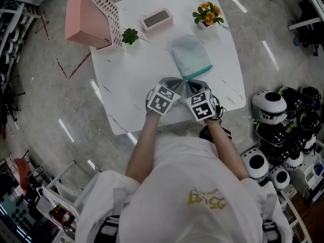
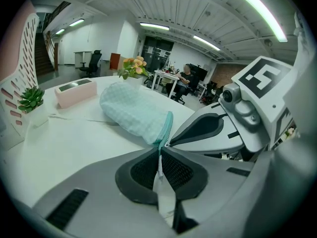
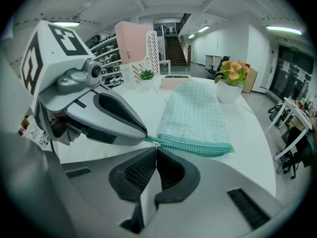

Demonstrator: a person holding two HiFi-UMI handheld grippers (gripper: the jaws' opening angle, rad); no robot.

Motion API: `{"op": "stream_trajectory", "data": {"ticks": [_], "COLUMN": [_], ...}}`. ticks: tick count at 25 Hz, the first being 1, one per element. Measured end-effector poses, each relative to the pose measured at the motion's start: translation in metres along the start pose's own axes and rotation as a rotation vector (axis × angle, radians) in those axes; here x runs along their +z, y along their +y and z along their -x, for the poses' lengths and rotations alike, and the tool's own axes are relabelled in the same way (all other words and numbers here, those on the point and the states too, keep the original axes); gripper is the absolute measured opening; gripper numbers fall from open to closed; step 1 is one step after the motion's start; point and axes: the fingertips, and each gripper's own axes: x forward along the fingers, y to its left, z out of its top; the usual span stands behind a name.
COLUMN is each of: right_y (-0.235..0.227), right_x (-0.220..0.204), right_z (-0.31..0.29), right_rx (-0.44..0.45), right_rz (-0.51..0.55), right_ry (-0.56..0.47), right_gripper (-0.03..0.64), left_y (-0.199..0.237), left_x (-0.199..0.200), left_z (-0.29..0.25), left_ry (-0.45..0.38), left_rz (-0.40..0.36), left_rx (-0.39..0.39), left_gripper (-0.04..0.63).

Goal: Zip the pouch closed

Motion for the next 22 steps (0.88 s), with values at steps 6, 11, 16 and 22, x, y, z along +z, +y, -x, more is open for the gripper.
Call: {"op": "stream_trajectory", "data": {"ticks": [6, 11, 16, 22], "right_y": [0.001, -0.008, -0.008, -0.008], "right_x": [-0.001, -0.004, -0.004, -0.002], "right_z": [-0.001, 0.0, -0.001, 0.0], "right_rx": [-0.004, -0.023, -0.025, -0.037], "right_rz": [0.021, 0.004, 0.006, 0.015], "right_ry": [0.012, 0.017, 0.018, 0.025], "right_gripper": [0.017, 0.015, 0.015, 0.015], "left_y": [0.0, 0.007, 0.009, 0.012], "left_x": [-0.003, -0.005, -0.009, -0.01], "left_z": [0.003, 0.008, 0.008, 0.013], "left_ry": [0.002, -0.007, -0.009, -0.008], "left_rz": [0.034, 0.065, 0.081, 0.083], "left_rx": [0.0, 0.012, 0.016, 0.028], "left_gripper": [0.034, 0.034, 0.034, 0.034]}}
